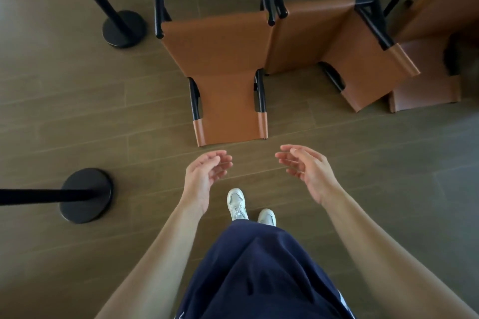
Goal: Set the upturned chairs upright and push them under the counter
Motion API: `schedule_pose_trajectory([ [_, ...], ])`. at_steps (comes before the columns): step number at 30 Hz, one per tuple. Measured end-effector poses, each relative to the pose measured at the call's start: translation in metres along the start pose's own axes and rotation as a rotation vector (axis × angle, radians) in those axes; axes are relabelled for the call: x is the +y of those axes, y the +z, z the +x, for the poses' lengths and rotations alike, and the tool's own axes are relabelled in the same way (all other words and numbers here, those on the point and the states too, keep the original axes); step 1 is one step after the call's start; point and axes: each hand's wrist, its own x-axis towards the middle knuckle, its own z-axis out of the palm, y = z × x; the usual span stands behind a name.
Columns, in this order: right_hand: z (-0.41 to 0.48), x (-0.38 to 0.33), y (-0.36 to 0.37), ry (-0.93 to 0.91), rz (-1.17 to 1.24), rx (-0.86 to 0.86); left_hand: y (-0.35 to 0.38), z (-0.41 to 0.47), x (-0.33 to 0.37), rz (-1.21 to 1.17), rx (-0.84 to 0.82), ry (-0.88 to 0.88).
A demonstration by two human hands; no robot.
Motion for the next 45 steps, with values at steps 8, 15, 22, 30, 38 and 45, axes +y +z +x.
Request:
schedule_pose_trajectory([
  [8, 0.059, -0.017, 0.033, 0.022, 0.029, 0.02, -0.007, 0.065, 0.027, 0.017, -0.028, 0.003],
  [15, 0.123, -0.022, 0.054, 0.044, 0.008, 0.004, -0.004, 0.12, 0.032, -0.004, -0.003, 0.003],
  [22, 0.226, 0.003, 0.062, 0.061, -0.004, -0.003, 0.003, 0.21, 0.003, -0.081, 0.03, 0.02],
  [30, 0.383, 0.089, 0.075, 0.037, -0.085, -0.066, -0.004, 0.359, -0.072, -0.016, 0.035, 0.105],
  [38, 0.508, 0.212, 0.067, 0.092, -0.053, -0.038, -0.026, 0.482, -0.168, 0.188, 0.019, 0.16],
  [45, 0.606, 0.291, 0.063, 0.135, 0.176, -0.037, -0.055, 0.57, -0.229, 0.3, 0.051, 0.244],
])
